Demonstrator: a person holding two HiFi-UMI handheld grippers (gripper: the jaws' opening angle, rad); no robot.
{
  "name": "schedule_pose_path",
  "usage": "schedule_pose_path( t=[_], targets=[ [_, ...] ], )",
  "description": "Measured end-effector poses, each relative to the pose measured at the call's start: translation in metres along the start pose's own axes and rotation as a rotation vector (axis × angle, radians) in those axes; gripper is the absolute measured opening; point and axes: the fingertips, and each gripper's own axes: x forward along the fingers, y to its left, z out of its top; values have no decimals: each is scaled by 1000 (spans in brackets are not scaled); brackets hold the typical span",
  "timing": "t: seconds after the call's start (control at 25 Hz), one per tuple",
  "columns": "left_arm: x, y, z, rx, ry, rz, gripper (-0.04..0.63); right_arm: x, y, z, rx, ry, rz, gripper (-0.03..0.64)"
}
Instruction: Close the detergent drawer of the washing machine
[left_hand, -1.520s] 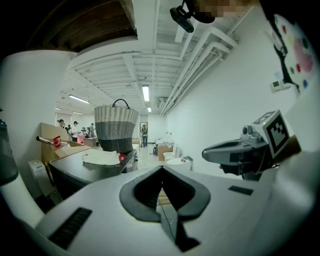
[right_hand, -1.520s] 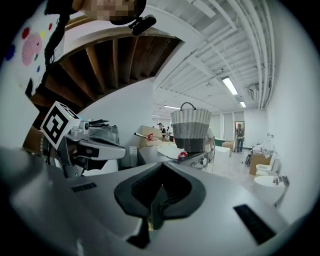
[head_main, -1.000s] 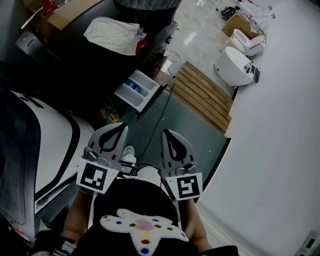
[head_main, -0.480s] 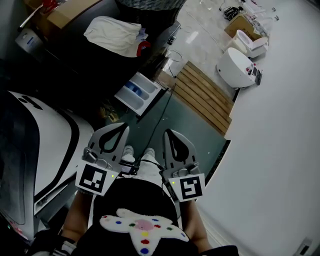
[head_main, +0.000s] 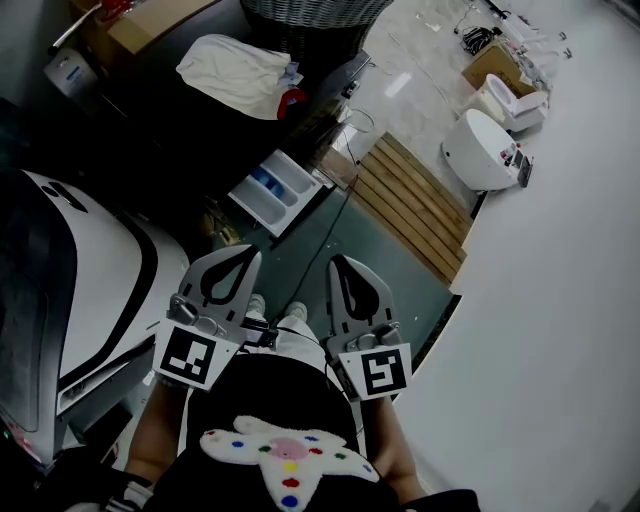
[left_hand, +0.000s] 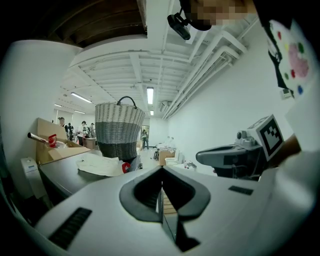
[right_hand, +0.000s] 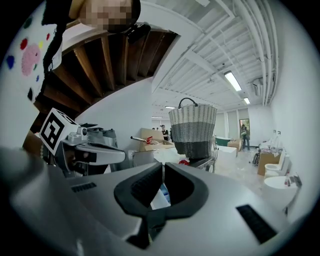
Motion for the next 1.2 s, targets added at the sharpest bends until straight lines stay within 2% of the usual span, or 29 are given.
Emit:
schedule_pose_path(
  t=[0.2, 0.28, 0.4, 0.48, 0.64, 1.2],
  targets=[
    [2, -2, 1, -16, -9, 21, 17, 0, -4, 0, 12, -4, 33, 77],
    [3, -4, 1, -14, -12, 26, 44, 0, -5, -1, 15, -4, 41, 98],
    [5, -9, 2, -17, -14, 9, 145, 0, -7, -2, 21, 0, 55, 132],
    [6, -12, 2, -17, -15, 5, 169, 1, -8, -1, 20, -4, 67, 154],
    [6, -16, 1, 1, -6, 0, 175, 1, -8, -1, 8, -6, 81, 169],
    [8, -15, -14, -15, 26, 69, 175, 3, -23, -12, -6, 28, 114, 172]
  ],
)
